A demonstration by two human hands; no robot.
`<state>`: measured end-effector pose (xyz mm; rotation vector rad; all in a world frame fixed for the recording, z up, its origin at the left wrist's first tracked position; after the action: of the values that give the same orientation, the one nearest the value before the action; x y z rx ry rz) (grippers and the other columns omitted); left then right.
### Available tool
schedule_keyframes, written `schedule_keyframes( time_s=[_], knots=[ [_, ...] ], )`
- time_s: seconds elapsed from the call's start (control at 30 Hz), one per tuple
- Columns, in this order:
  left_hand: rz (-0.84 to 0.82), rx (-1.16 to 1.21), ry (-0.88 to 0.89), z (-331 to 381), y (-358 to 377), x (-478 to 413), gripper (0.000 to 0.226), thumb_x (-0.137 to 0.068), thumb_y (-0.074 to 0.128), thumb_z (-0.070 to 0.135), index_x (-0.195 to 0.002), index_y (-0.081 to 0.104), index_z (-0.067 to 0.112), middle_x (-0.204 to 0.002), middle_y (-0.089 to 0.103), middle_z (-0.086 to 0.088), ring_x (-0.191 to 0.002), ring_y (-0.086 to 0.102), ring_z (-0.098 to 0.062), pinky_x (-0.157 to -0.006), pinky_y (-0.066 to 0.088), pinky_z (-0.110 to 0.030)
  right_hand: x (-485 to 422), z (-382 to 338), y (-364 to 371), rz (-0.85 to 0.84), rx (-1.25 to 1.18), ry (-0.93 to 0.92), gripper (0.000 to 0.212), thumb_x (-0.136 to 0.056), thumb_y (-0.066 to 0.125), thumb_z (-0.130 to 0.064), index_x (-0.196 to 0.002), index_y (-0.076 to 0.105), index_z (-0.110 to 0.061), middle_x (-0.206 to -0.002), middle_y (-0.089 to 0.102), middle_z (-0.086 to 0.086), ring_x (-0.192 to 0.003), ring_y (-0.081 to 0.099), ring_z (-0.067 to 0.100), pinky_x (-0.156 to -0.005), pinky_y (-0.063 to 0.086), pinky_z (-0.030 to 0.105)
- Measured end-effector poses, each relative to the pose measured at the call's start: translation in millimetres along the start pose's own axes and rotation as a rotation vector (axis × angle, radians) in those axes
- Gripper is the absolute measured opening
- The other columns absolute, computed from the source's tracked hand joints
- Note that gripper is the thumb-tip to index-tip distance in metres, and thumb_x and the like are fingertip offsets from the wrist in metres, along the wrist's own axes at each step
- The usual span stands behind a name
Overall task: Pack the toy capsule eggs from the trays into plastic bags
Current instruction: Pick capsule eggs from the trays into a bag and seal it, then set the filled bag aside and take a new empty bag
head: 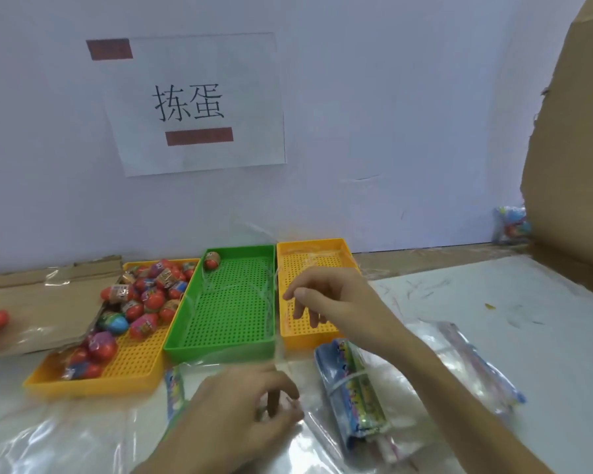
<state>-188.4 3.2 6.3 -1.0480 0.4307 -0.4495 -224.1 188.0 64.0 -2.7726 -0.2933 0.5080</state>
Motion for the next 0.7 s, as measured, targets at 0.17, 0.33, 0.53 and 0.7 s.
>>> schedule_keyframes(
  time_s=[0.17,0.33,0.53,0.7],
  knots=[
    [-0.003,-0.128,-0.01,-13,-2,0,0.054,-0.074,0.045,0.08,-0.112,0.066,0.047,-0.092,0.058,0.021,-0.088,0.053,0.007,-0.071,0.042,-0.016,9,17,26,-0.023,0.183,-0.093,0.015,-0.096,0.063,-0.007,-0.09,0.076,-0.014,-0.071,0.07,-0.001,-0.063,0.061,0.009,-0.063,0.044,0.016],
    [0.071,-0.015,-0.044,-18,0,0,0.015,-0.087,0.068,0.054,-0.092,0.064,0.041,-0.101,0.053,0.023,-0.089,0.051,0.009,-0.072,0.042,-0.018,7,25,27,-0.006,0.252,-0.134,0.015,-0.095,0.063,-0.01,-0.091,0.075,-0.018,-0.069,0.069,-0.007,-0.064,0.063,0.013,-0.063,0.042,0.015],
    [0.252,0.344,-0.066,-20,-6,-2,0.024,-0.084,0.082,0.017,-0.08,0.064,0.031,-0.084,0.066,0.016,-0.07,0.062,-0.008,-0.06,0.042,-0.016,7,29,28,0.013,0.275,-0.111,0.012,-0.095,0.063,-0.024,-0.093,0.074,-0.023,-0.073,0.068,-0.011,-0.069,0.062,0.01,-0.063,0.039,0.014],
    [0.458,0.765,-0.112,-20,-21,0,0.02,-0.081,0.078,0.016,-0.085,0.059,0.012,-0.074,0.062,-0.007,-0.055,0.055,-0.016,-0.049,0.044,-0.026,9,27,30,-0.149,0.187,-0.03,0.024,-0.083,0.073,-0.049,-0.092,0.072,-0.027,-0.081,0.068,-0.009,-0.071,0.058,0.002,-0.063,0.04,0.016]
  ],
)
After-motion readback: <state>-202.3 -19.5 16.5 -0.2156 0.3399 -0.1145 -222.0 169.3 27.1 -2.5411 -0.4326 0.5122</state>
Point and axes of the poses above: each hand's wrist, its own x-axis away from the middle knuckle, its own y-axis out of the palm, z = x × y, the point moved 3 cm from there along -x, towards the middle knuckle
